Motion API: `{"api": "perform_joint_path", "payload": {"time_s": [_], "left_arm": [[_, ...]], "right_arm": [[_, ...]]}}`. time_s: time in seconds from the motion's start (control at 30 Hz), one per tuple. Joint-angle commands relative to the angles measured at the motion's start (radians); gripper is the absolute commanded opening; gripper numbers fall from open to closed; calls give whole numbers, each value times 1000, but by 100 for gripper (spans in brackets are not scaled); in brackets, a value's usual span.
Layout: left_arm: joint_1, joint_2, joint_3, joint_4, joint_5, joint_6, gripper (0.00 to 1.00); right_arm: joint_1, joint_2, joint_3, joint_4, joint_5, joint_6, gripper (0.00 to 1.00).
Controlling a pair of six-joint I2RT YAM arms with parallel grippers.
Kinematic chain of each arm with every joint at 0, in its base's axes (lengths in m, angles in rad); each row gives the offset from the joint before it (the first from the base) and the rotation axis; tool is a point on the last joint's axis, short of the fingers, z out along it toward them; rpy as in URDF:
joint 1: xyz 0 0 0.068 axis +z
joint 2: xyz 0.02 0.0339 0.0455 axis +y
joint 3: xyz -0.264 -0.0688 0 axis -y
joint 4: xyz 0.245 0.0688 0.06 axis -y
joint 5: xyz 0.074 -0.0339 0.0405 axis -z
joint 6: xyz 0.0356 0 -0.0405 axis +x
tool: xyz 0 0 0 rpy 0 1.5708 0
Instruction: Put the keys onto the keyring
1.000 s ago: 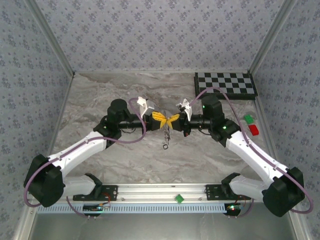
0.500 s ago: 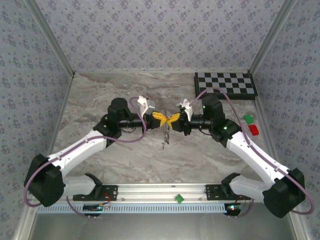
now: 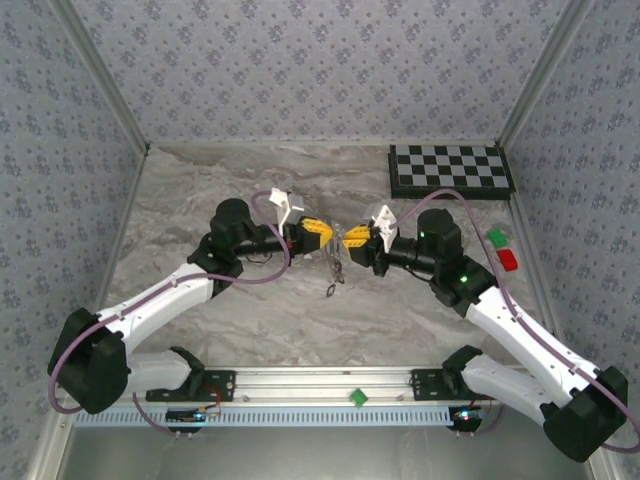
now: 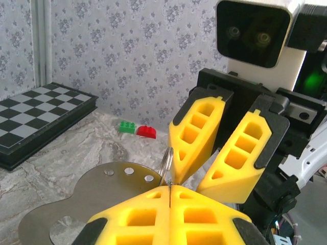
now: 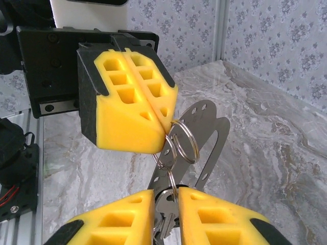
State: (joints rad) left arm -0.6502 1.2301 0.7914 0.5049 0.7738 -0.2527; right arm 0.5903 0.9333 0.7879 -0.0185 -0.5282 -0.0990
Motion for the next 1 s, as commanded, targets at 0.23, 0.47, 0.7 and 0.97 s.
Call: {"api": "perform_joint_path", "payload": {"time_s": [0.23,0.47,0.7,0.97], "left_arm": [[-10,-39,7,96,29,-34,0],[-17,-28,7,121,39,-50,0],[-20,-25,-5,182,27,-90,0],[-28,0,-9,201,34,-92,0]], "right_arm": [[27,2,-3,36,55,-40,11],[52,4,-12,59,55,-46,3],[77,20,-21,69,63,-51,0],[105,35,-29,99,72,-32,17]]}}
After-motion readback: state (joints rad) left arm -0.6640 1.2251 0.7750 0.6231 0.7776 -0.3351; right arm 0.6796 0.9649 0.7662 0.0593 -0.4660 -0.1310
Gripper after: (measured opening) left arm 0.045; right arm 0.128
